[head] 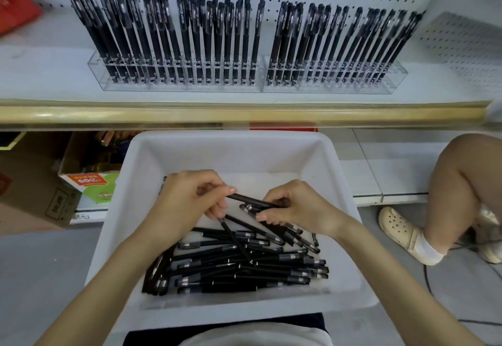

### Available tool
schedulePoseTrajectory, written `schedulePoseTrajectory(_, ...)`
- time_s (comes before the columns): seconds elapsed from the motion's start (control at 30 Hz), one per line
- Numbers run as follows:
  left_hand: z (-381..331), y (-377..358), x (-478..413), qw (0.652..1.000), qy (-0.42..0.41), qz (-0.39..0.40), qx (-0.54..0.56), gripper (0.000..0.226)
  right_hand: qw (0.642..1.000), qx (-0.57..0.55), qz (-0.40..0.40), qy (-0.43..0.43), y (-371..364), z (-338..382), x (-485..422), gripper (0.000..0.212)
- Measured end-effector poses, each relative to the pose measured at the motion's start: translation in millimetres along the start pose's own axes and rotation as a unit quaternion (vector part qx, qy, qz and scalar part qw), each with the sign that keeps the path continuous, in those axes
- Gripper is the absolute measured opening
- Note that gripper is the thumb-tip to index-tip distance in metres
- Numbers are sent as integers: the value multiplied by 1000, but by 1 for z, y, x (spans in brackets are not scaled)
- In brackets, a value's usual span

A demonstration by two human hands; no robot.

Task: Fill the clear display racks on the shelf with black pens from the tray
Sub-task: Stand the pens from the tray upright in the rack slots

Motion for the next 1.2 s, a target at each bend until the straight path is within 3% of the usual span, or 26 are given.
schedulePoseTrajectory(0.17,-7,28,-23,998,6,-46,52,16,998,-30,-21,-44,54,-13,9,14)
schedulePoseTrajectory(0.27,-4,39,-32,983,47,-104,145,15,996,-25,-67,-61,88,-19,12,15)
schedulePoseTrajectory(0.4,-7,26,-41,934,121,-116,315,20,986,-74,-139,-59,122,-18,5,23)
schedulePoseTrajectory(0.6,-31,-15,-58,832,198,-95,509,12,961,-228,-156,-4,142,24,-15,36)
schedulePoseTrajectory(0.7,-42,-27,-63,807,201,-72,551,15,928,-303,-218,13,157,43,-21,14)
schedulePoseTrajectory(0.77,-50,-34,-67,812,187,-43,551,26,892,-387,-234,5,163,45,-25,13)
schedulePoseTrajectory(0.87,-58,-38,-72,834,163,-8,527,39,826,-537,-171,29,161,52,-32,28)
schedulePoseTrajectory(0.93,-61,-37,-76,857,140,6,496,55,799,-579,-159,37,164,53,-37,29)
schedulePoseTrajectory(1.0,-63,-34,-80,892,110,5,439,63,809,-560,-175,44,168,51,-41,26)
schedulePoseTrajectory(1.1,-67,-30,-84,932,78,-23,352,30,853,-475,-209,56,174,52,-44,20)
schedulePoseTrajectory(1.2,-69,-28,-88,948,53,-43,311,12,892,-385,-228,72,178,56,-43,34)
Point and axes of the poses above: each hand's wrist, its own x-axis away from the middle knuckle, its own y-axis out of the back of the hand, z = x × y, the point moved 8 cm from there along -x, towards the middle knuckle, and after that the axes turned 7 degrees about -z, right-handed, at the moved point
